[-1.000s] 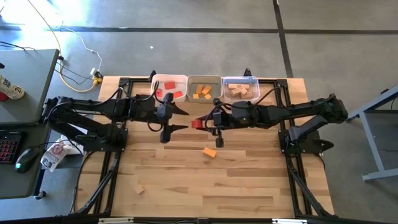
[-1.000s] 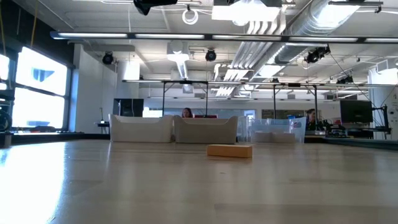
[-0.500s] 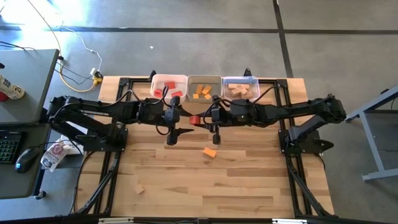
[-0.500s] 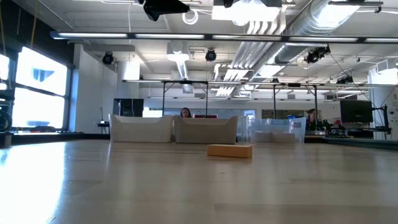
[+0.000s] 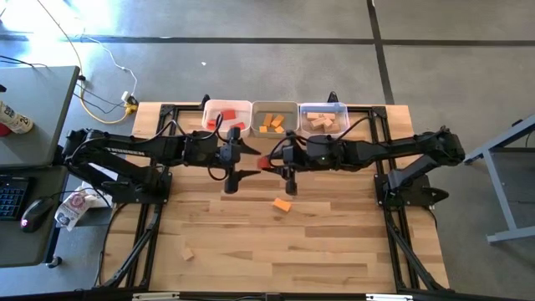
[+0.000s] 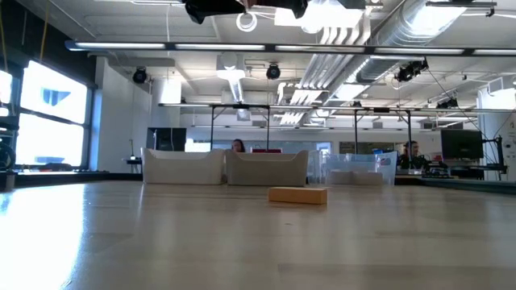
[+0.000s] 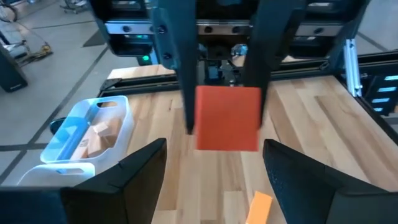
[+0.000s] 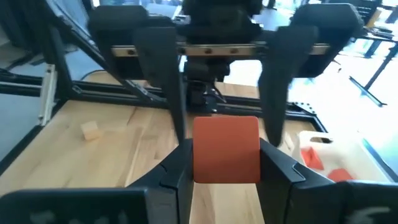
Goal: Sort & place blocks by color
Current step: Put the orange block into the white bin
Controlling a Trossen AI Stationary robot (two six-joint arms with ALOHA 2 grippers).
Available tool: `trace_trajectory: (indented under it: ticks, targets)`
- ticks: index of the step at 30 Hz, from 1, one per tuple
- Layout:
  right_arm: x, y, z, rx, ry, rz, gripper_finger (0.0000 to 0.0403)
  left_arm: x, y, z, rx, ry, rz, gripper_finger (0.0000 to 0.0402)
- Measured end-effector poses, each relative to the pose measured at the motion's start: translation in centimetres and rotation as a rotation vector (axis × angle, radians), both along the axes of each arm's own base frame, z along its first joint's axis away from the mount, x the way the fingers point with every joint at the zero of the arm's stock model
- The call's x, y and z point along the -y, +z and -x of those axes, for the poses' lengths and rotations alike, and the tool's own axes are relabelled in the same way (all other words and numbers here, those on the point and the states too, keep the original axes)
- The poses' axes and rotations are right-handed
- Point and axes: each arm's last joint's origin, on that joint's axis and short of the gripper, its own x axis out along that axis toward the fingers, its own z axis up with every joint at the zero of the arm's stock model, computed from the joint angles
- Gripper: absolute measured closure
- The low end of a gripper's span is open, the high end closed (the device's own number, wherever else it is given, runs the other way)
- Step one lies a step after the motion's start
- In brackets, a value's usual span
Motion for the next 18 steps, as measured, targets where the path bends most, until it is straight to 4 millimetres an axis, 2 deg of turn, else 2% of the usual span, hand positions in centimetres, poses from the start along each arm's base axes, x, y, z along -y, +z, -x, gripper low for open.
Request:
trace_trajectory:
  ticks: [3,18]
  targets:
    - [0.1,-0.13,0.04,-0.013,-0.038,-0.006,0.0293,0.09,-0.01,-0.01,0.0,-0.031,0.011,0.0147]
    - [-0.04,-0.15,-0.1,-0.006,0.009,-0.015,0.0293,0.06,0.23,-0.15,0.031,-0.019,0.014,0.0147]
